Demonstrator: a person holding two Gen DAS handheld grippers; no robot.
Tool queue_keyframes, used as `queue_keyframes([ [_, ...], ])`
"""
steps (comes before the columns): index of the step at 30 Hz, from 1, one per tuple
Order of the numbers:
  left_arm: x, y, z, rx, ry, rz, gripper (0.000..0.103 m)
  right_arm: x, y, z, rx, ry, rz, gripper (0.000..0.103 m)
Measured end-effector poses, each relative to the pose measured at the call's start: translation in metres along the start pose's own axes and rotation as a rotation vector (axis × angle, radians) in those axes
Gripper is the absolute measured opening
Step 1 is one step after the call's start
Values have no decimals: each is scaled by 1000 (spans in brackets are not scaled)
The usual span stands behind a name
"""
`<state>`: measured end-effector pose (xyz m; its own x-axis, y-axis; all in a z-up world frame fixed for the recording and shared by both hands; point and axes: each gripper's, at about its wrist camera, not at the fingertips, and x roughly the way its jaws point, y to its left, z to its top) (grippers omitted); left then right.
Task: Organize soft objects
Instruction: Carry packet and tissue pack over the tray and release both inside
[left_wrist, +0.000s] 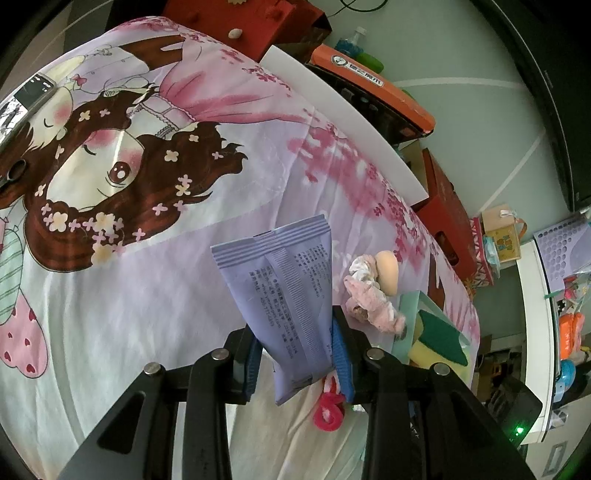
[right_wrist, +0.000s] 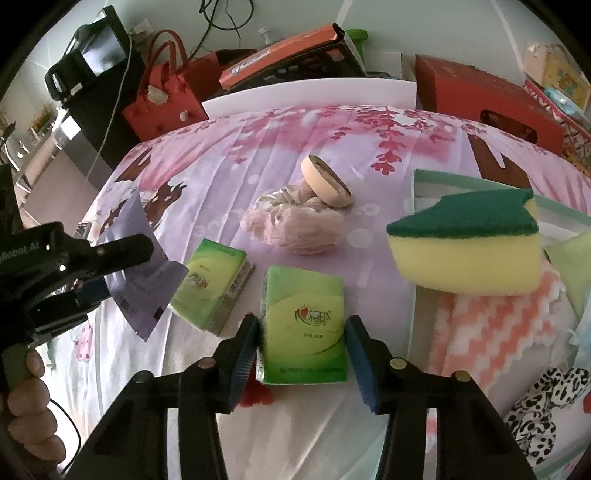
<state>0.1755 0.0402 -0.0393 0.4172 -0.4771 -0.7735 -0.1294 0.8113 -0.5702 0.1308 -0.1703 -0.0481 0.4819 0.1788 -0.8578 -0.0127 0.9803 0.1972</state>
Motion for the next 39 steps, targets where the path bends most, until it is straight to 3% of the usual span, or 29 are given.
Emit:
queue_keyframes([
  [9, -1, 0, 0, 3, -5, -1, 36, -8, 5, 0, -21, -22, 0, 49],
  [22, -26, -19, -5, 73, -73, -20, 36, -66, 6, 5, 0, -183, 48, 49],
  [30, -31, -25, -7, 90, -85, -27, 36, -77, 5, 7, 13, -212, 44, 49],
  [35, -36, -33, -10, 117, -95, -47, 36, -104, -5, 8, 20, -286, 42, 49],
  [39, -40, -48, -16, 162, -91, -98, 36, -132, -38, 7, 94, -352, -23, 49],
])
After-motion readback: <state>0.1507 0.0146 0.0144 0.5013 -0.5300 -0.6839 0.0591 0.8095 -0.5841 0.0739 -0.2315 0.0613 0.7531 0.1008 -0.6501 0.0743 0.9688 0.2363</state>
